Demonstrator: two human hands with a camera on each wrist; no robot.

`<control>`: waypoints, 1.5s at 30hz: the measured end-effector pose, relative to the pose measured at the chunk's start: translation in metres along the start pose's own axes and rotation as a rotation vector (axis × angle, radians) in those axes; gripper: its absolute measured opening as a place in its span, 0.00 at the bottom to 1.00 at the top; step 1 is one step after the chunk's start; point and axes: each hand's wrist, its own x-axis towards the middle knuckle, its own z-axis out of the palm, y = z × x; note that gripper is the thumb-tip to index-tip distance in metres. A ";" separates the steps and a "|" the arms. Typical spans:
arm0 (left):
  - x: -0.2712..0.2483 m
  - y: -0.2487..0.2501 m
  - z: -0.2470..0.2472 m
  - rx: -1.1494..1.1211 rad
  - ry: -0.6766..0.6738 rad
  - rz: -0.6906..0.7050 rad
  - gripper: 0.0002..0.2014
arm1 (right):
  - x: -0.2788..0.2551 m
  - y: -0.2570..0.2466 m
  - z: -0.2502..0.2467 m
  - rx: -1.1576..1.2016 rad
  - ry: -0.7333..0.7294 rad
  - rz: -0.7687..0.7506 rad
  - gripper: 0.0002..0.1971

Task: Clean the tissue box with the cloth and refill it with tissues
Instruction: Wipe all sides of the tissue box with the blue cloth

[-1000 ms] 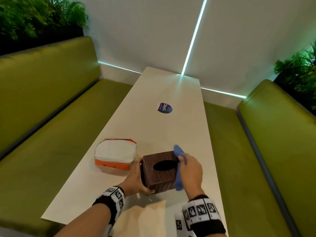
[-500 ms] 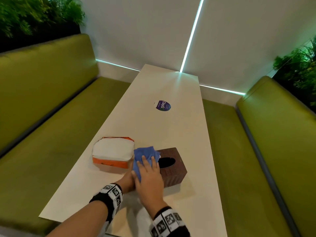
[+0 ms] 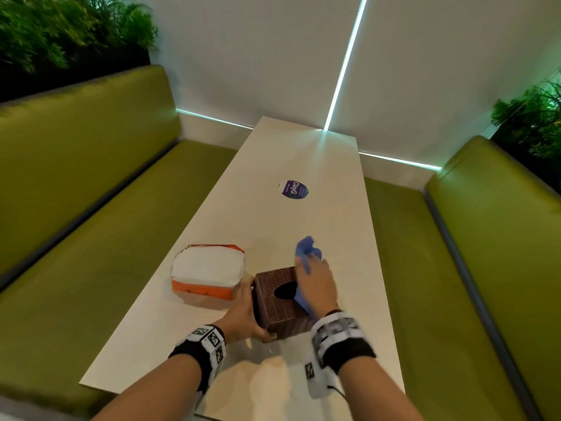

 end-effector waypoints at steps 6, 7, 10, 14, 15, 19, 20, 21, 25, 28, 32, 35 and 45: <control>-0.003 0.013 -0.002 0.100 -0.004 0.055 0.48 | -0.045 -0.040 0.045 -0.261 -0.097 -0.395 0.30; 0.000 0.009 0.002 -0.024 -0.021 0.001 0.53 | -0.041 -0.037 0.044 -0.268 -0.123 -0.423 0.27; -0.001 0.008 0.001 -0.130 -0.004 -0.092 0.71 | -0.014 -0.016 0.029 -0.274 -0.186 -0.408 0.24; -0.001 0.010 0.000 -0.098 0.000 -0.046 0.68 | 0.000 0.003 0.009 -0.248 -0.119 -0.092 0.22; -0.002 0.010 0.001 -0.104 -0.009 -0.065 0.69 | -0.005 -0.003 0.013 -0.281 -0.107 -0.111 0.21; -0.004 0.007 -0.002 -0.099 -0.104 -0.146 0.62 | -0.064 -0.040 0.036 -0.319 -0.199 -0.353 0.21; -0.005 0.005 -0.002 -0.090 -0.132 -0.174 0.60 | -0.070 -0.037 0.038 -0.275 -0.243 -0.384 0.22; -0.007 0.006 -0.003 -0.084 -0.137 -0.201 0.63 | -0.069 -0.031 0.036 -0.167 -0.287 -0.368 0.23; -0.004 0.015 -0.001 -0.150 -0.045 -0.075 0.66 | -0.052 0.041 0.008 0.190 0.042 -0.414 0.21; -0.005 0.010 0.000 -0.198 -0.013 -0.025 0.63 | -0.050 0.066 -0.024 0.470 0.085 0.072 0.14; -0.010 0.026 -0.011 -0.424 0.030 -0.100 0.60 | -0.053 0.094 -0.052 0.814 0.071 0.326 0.26; -0.013 0.042 -0.022 -0.563 -0.051 -0.135 0.48 | -0.055 0.096 -0.039 0.833 -0.032 0.392 0.27; -0.025 0.049 -0.034 -0.324 -0.228 -0.055 0.62 | -0.057 0.063 -0.036 0.768 -0.095 0.296 0.17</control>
